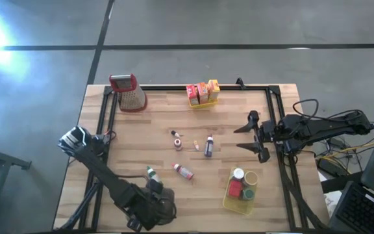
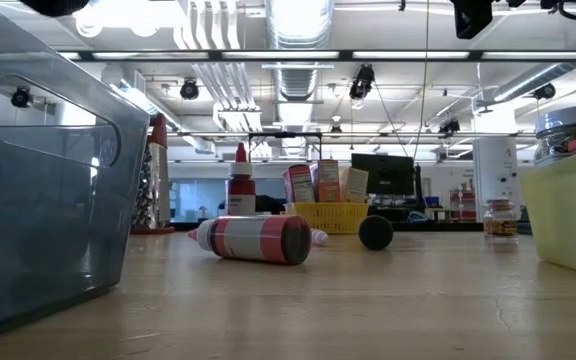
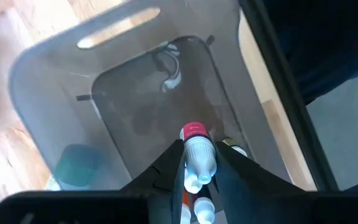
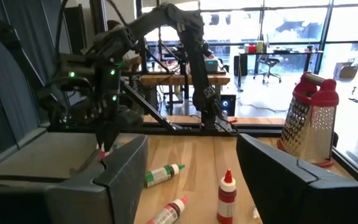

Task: Pick & Place Kitchen Items
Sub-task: Put the small pink food coloring bottle into the black bin

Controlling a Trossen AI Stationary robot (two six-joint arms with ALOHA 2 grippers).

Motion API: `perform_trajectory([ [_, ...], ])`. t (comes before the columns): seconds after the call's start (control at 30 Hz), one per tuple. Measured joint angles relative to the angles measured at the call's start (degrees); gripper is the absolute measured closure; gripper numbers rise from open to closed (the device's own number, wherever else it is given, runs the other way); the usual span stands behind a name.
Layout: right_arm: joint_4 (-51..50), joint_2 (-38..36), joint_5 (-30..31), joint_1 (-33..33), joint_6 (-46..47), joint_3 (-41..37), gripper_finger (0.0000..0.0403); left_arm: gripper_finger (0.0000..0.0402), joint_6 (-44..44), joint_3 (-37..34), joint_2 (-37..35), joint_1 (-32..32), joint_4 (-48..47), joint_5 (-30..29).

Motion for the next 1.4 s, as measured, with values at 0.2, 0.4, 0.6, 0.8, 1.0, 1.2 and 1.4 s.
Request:
perform_trajectory([
  [0.2, 0.0, 0.5, 0.0, 0.0, 0.0, 0.0, 0.0177, 0.0321, -3.1, 0.0, 1.8, -0.1, 0.0, 0.2],
  [0.4, 0.0, 1.1, 0.0, 0.0, 0.1, 0.0, 0.0184, 0.0321, -4.9, 0.0, 2.5, -0.2, 0.7, 0.9],
  [0.6, 0.0, 1.7, 0.0, 0.0, 0.1, 0.0, 0.0171, 0.0321, -5.9, -0.1, 3.4, -1.1, 0.7, 0.9],
  [0.8, 0.0, 2.2, 0.0, 0.0, 0.0, 0.0, 0.015, 0.0321, -7.5, -0.3, 4.4, -1.4, 1.0, 0.9],
  [1.0, 0.0, 2.5, 0.0, 0.0, 0.0, 0.0, 0.013, 0.0321, -8.6, -0.5, 5.1, -1.4, 0.9, 0.8],
  [1.2, 0.0, 2.5, 0.0, 0.0, 0.1, 0.0, 0.0112, 0.0321, -9.6, -0.5, 5.2, -1.7, 1.2, 0.8],
  [1.4, 0.0, 2.5, 0.0, 0.0, 0.1, 0.0, 0.0092, 0.0321, -10.7, -0.5, 5.2, -1.9, 1.4, 0.8],
])
